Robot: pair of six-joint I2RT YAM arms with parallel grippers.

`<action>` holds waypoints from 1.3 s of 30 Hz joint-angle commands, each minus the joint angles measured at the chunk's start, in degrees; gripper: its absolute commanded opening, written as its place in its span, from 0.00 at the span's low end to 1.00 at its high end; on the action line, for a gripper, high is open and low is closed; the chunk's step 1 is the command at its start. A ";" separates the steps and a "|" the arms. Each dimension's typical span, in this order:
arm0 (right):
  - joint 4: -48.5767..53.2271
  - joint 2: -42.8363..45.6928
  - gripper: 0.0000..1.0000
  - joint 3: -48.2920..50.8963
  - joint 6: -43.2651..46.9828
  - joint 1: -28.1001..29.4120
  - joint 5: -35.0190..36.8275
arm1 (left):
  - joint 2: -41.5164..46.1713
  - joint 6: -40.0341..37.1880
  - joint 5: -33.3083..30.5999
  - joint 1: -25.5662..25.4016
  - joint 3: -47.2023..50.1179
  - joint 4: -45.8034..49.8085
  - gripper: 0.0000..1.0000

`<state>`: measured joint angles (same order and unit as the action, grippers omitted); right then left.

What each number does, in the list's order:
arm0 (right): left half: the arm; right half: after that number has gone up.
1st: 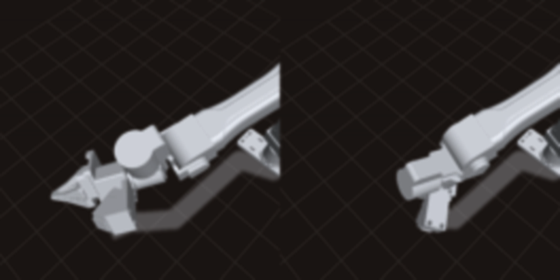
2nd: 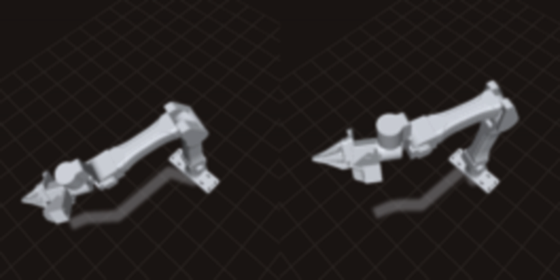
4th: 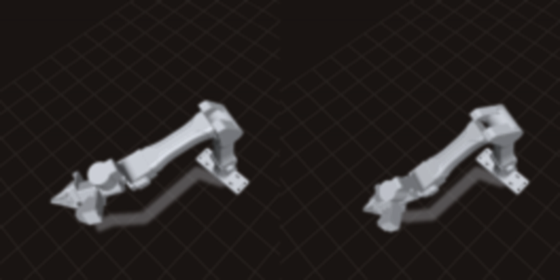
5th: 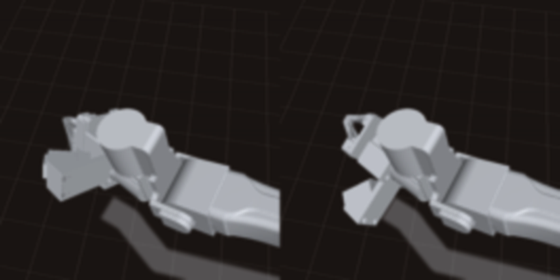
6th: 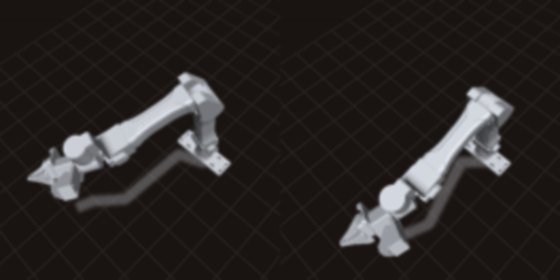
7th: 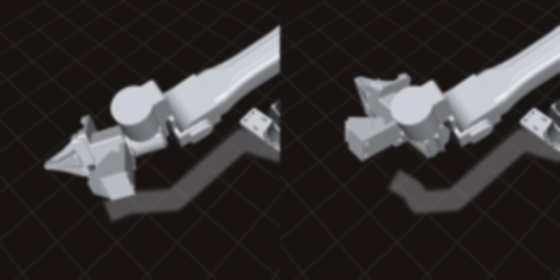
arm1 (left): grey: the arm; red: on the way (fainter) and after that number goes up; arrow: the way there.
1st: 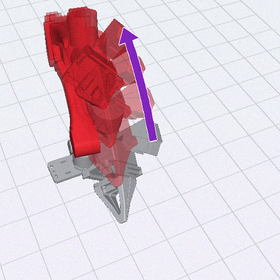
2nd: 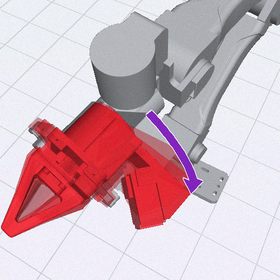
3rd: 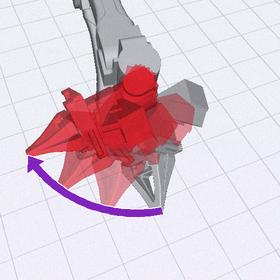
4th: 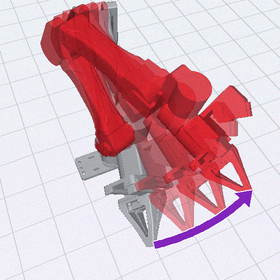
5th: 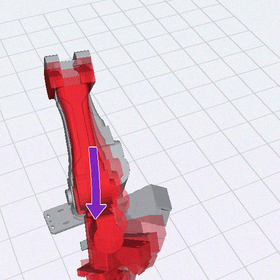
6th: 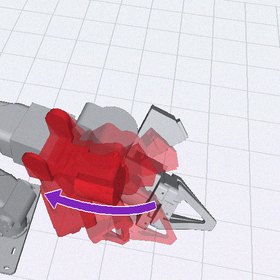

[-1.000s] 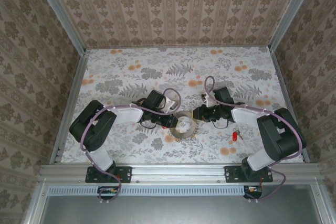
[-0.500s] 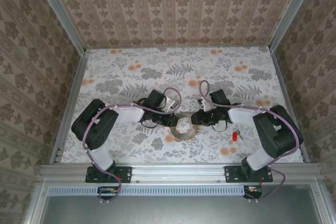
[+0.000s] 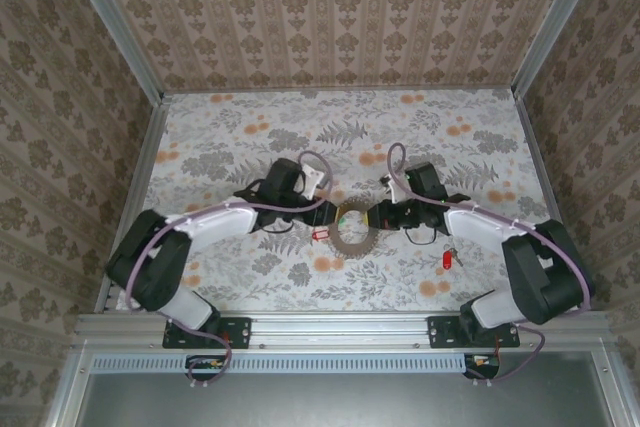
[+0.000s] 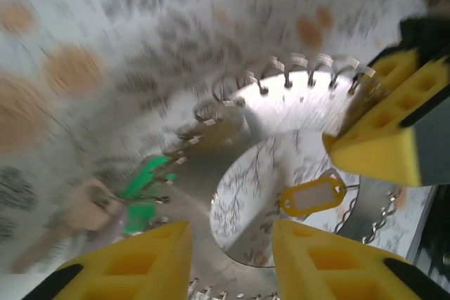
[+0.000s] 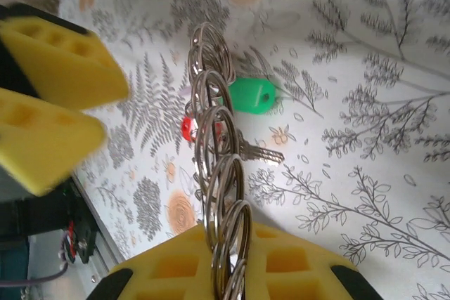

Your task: Put the keys on the keyring

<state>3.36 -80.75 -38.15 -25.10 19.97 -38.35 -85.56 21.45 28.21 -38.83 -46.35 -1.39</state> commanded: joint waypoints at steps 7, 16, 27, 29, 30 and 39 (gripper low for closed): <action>-7.19 9.56 0.00 -6.03 -6.28 -3.88 -8.51 | 9.74 5.60 5.69 9.10 1.23 -5.47 0.57; -11.18 7.61 0.00 -10.88 -9.98 -4.27 -12.68 | 8.09 10.63 14.33 10.70 -1.37 -9.71 0.61; -12.47 5.11 0.00 -13.19 -11.34 -4.23 -19.24 | 5.83 11.16 21.39 11.93 -3.96 -13.59 0.57; -11.57 4.64 0.00 -13.97 -11.08 -4.27 -19.48 | 5.20 10.91 23.91 11.93 -4.86 -13.68 0.53; -10.63 4.34 0.00 -14.39 -10.53 -4.26 -19.56 | 5.14 10.91 24.47 11.98 -4.99 -13.67 0.51; -5.20 1.78 0.04 -17.34 -6.08 -4.89 -20.02 | 6.48 11.55 26.76 12.33 -5.61 -14.41 0.15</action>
<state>-3.20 -78.19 -52.82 -33.10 15.55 -56.05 -80.14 33.19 52.66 -26.89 -50.09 -14.06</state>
